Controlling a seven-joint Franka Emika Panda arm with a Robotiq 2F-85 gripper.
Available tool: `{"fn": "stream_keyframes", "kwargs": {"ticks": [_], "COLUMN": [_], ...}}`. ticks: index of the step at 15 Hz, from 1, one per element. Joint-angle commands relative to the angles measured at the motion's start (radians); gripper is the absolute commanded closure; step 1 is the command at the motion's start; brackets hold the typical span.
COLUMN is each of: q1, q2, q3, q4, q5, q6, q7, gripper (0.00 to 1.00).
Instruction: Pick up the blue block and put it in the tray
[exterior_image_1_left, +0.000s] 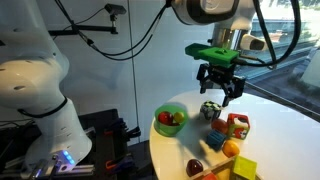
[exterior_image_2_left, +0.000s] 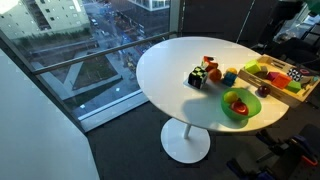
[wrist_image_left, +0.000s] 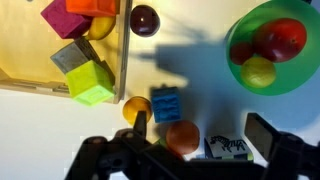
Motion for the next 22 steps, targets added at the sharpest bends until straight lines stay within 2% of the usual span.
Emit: {"fn": "stream_keyframes", "kwargs": {"ticks": [1, 5, 7, 17, 22], "q1": [-0.019, -0.029, -0.030, -0.035, -0.037], "q2": [0.050, 0.111, 0.107, 0.124, 0.184], "q3": [0.015, 0.023, 0.029, 0.034, 0.043], "q4": [-0.013, -0.011, -0.015, -0.014, -0.013], "q5": [0.003, -0.002, -0.003, -0.004, 0.009], "q6": [0.080, 0.132, 0.119, 0.132, 0.204], "q7": [-0.101, -0.154, -0.119, -0.122, -0.092], "gripper": [0.00, 0.00, 0.00, 0.00, 0.00]}}
